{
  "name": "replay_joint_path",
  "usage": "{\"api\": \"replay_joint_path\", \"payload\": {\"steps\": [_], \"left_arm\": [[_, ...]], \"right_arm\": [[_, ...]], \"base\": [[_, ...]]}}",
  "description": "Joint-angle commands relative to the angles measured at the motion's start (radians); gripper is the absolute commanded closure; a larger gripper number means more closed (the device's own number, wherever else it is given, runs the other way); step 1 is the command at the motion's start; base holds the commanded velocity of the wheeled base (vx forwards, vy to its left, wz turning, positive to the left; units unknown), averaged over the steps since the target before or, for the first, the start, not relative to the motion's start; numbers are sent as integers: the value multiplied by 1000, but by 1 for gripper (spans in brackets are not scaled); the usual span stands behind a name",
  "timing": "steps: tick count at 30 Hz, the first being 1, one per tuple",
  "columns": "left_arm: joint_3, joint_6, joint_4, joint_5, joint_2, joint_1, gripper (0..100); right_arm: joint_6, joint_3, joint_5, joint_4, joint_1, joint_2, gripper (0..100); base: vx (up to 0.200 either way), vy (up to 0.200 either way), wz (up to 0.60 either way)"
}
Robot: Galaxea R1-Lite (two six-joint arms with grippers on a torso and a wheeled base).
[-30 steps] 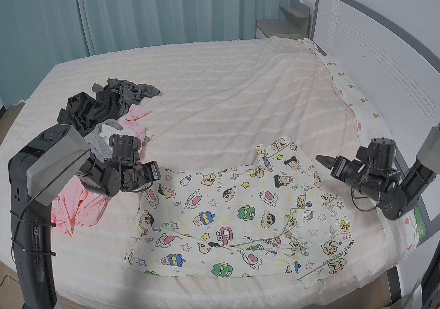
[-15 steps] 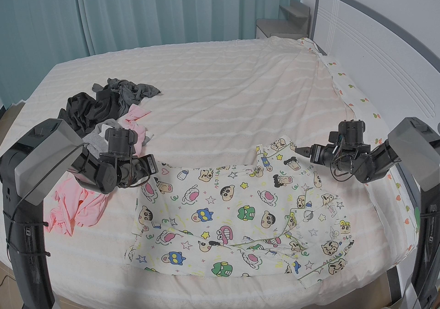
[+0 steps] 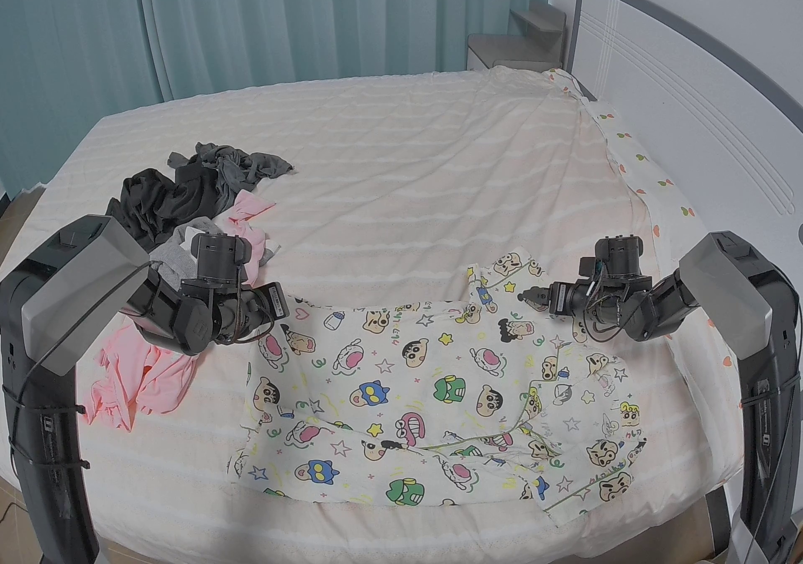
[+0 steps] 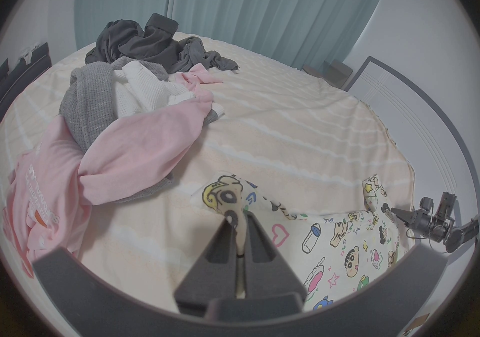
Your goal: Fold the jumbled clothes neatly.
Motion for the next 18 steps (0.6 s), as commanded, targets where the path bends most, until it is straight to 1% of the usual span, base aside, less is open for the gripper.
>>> {"api": "replay_joint_path", "payload": {"steps": [1,6,7,10,13,16,18], "left_arm": [[1,-1,0,-1,-2,0,100],[1,-1,-2,-1,-1,-2,100],[1,-1,-2,-1,-2,-3,100],[1,-1,-2,-1,-1,-6,100],[1,-1,-2,1,1,-6,100],[1,-1,-2,1,-1,-6,100],[1,-1,-2,2,-2,-6,100]], "right_arm": [[-6,9,2,3,7,-16,0],[-6,-2,2,8,4,1,0],[-6,-4,2,8,4,3,100],[-6,-14,8,14,-4,14,100],[-3,-5,45,17,-14,1,100],[-3,-2,62,17,-28,-12,100],[3,-1,88,17,-36,-22,100]], "base": [[0,0,0],[0,0,0],[0,0,0],[0,0,0],[0,0,0],[0,0,0],[0,0,0]]}}
